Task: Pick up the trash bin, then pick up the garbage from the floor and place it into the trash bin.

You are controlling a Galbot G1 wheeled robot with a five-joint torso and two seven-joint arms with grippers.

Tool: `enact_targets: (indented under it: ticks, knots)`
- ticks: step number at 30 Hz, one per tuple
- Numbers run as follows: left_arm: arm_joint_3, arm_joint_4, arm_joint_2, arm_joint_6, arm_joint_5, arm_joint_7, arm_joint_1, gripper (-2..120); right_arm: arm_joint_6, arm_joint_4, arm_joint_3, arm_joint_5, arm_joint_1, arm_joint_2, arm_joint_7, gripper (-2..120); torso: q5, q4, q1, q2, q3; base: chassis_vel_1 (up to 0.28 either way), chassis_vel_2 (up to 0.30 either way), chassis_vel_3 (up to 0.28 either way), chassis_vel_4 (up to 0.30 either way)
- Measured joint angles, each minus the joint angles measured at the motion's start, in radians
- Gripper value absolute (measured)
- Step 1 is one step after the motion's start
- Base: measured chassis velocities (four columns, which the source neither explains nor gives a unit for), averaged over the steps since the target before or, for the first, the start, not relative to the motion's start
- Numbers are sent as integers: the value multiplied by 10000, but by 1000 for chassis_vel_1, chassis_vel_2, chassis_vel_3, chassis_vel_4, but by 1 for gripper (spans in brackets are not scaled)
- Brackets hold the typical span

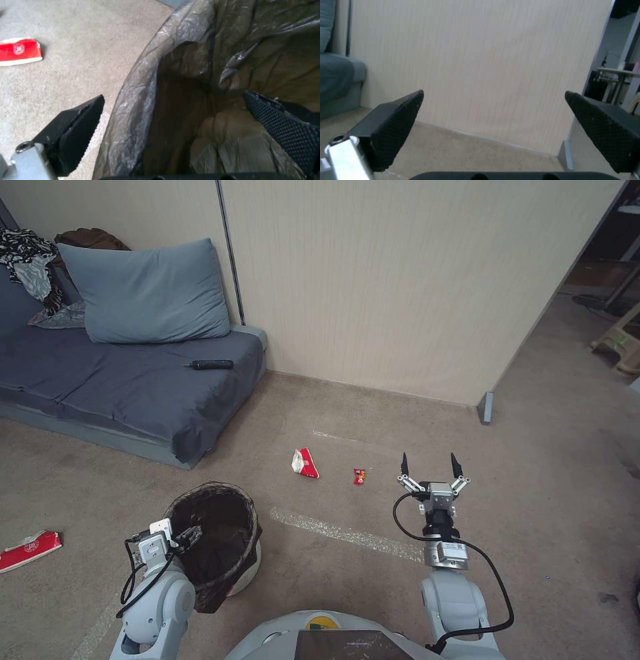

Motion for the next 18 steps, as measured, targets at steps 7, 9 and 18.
enact_targets:
  ticks: [7, 9, 18]
  knots:
    - [-12, 344, -8, 40, -111, 96, -28, 80, 31, 0, 15, 25, -4, 0, 15, 100, 14, 3, -1, 3, -5, 0, 0, 0, 0]
    - [-12, 430, -17, 38, -141, 96, -25, 72, 32, -1, 18, 30, 8, 0, 24, 100, 16, 3, -2, 4, -6, 0, 0, 0, 0]
    - [-11, 470, -31, 37, -143, 168, -6, 40, 28, -15, 14, 33, 56, 0, 30, 100, 3, 3, -2, 4, -3, 0, 0, 0, 0]
